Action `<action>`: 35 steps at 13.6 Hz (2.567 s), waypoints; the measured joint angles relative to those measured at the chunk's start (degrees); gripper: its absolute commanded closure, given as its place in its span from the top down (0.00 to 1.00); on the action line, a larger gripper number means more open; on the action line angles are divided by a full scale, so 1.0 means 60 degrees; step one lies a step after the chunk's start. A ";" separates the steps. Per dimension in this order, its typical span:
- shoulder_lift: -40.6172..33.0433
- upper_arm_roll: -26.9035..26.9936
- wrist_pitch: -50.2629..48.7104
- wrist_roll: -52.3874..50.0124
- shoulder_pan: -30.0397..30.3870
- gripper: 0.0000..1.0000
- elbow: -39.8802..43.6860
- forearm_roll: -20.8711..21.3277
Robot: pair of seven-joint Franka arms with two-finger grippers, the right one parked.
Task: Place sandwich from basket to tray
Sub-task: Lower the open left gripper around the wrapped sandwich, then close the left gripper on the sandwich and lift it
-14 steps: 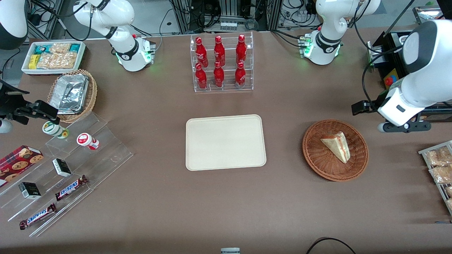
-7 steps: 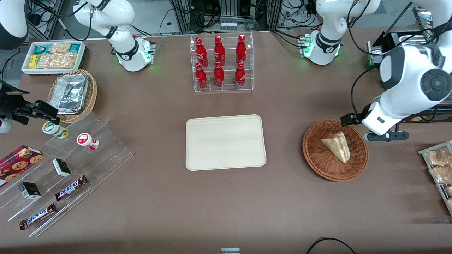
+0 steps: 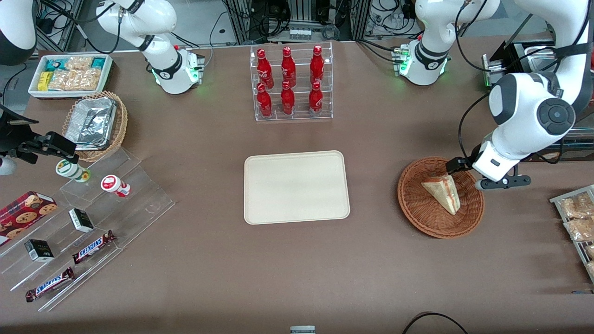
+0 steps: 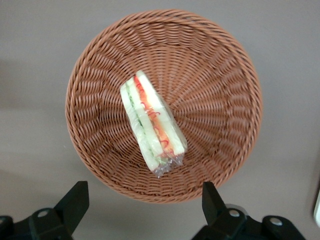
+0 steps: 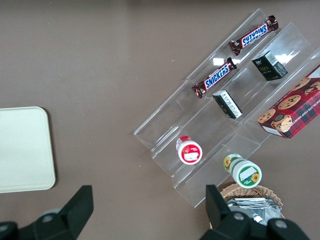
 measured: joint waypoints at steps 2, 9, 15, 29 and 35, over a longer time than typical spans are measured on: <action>0.0223 -0.0018 0.0327 -0.1154 -0.0019 1.00 -0.0076 0.0000; 0.0854 -0.0074 0.1366 -0.4300 -0.0048 1.00 -0.0082 -0.0010; 0.1265 -0.0111 0.1384 -0.4639 -0.0228 1.00 -0.0082 -0.0011; 0.2173 -0.0040 0.1446 -0.4641 -0.0293 0.33 0.0036 0.0092; 0.2186 -0.0037 0.1423 -0.4581 -0.0293 0.00 0.0114 0.0116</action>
